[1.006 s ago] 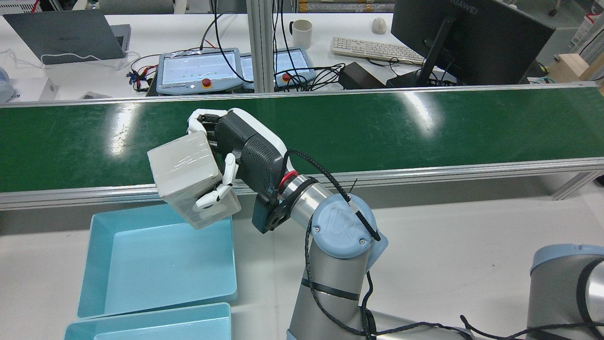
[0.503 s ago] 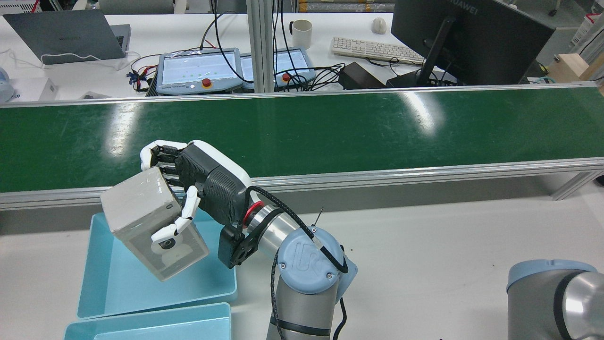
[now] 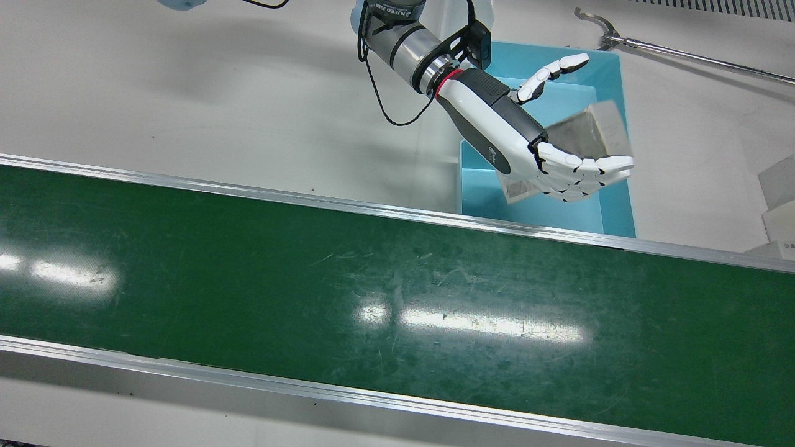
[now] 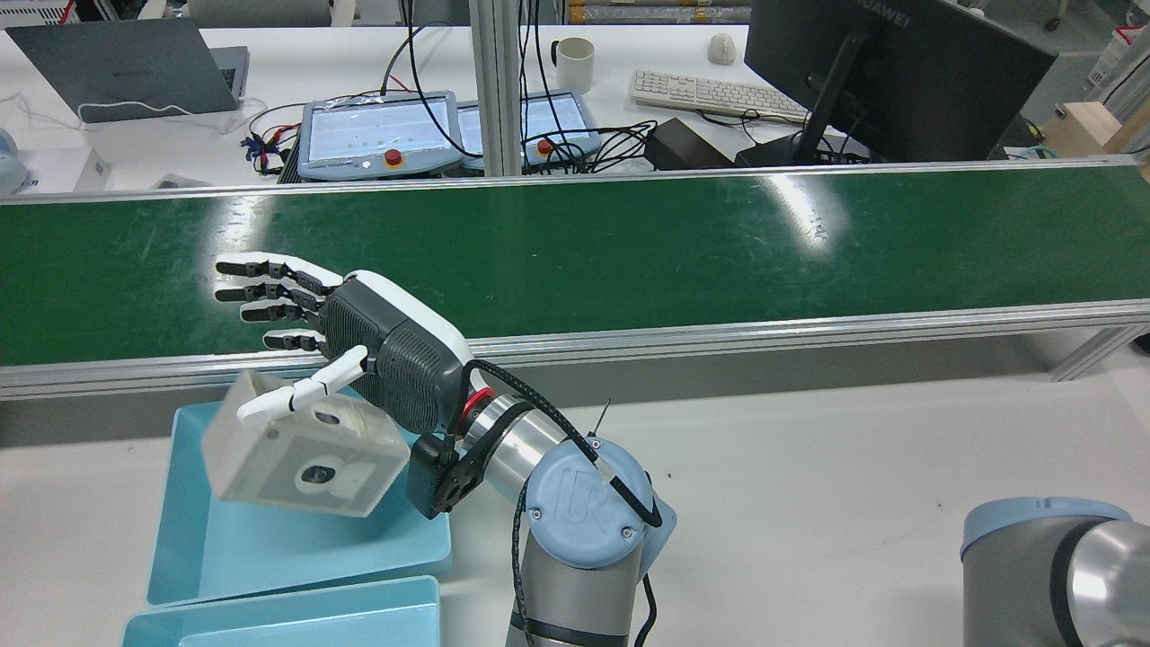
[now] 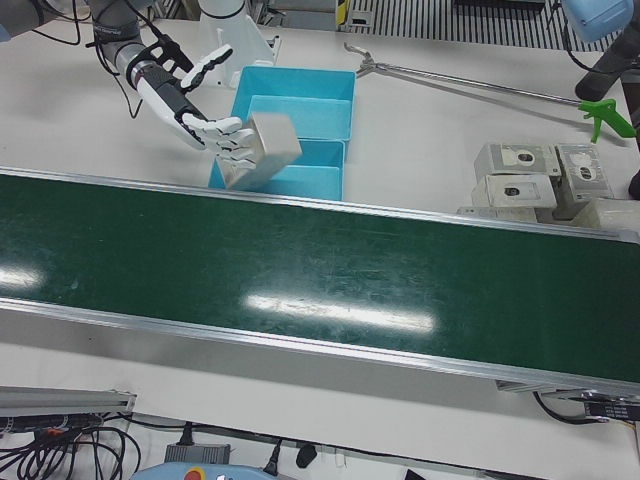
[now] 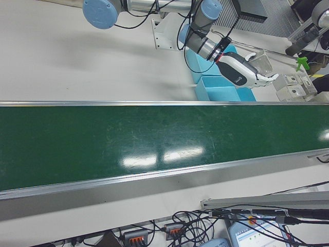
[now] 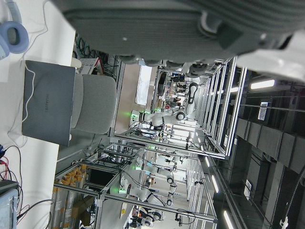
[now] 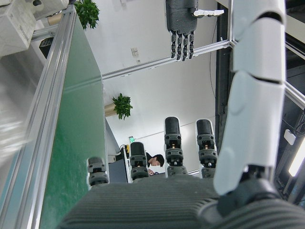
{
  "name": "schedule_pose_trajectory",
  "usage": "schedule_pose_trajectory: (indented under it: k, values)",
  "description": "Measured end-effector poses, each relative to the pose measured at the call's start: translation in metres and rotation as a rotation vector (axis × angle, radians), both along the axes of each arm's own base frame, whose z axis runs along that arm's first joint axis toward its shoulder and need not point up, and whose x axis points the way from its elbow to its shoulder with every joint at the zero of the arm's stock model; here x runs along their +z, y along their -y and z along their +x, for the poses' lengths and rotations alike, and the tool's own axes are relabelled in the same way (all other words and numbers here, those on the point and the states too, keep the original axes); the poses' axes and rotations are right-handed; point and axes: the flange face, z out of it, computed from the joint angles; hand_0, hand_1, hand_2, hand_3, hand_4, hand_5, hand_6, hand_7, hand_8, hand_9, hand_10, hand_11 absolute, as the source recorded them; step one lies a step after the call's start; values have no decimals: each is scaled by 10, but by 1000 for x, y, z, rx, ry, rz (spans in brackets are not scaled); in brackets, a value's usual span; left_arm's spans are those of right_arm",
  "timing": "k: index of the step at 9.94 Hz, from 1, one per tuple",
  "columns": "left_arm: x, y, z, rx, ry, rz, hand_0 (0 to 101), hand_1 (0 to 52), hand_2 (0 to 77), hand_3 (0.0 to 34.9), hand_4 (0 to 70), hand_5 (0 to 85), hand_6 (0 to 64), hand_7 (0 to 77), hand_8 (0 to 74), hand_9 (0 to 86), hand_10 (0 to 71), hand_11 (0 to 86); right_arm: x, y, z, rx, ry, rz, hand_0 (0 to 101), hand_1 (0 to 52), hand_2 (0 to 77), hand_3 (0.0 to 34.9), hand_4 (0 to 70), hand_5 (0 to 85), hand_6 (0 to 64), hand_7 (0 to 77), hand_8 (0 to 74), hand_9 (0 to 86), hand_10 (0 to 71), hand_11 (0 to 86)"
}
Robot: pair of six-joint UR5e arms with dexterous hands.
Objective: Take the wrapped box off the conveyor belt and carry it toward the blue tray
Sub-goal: 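Swing the box over the blue tray and open the right hand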
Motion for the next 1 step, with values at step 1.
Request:
schedule_pose_trajectory:
  k: [1]
  values:
    - [0, 0, 0, 0, 0, 0, 0, 0, 5, 0, 0, 11, 0, 5, 5, 0, 0, 5, -3, -1, 3, -1, 9, 5, 485, 180, 76, 200, 125, 202, 55, 245, 0, 316, 0, 218]
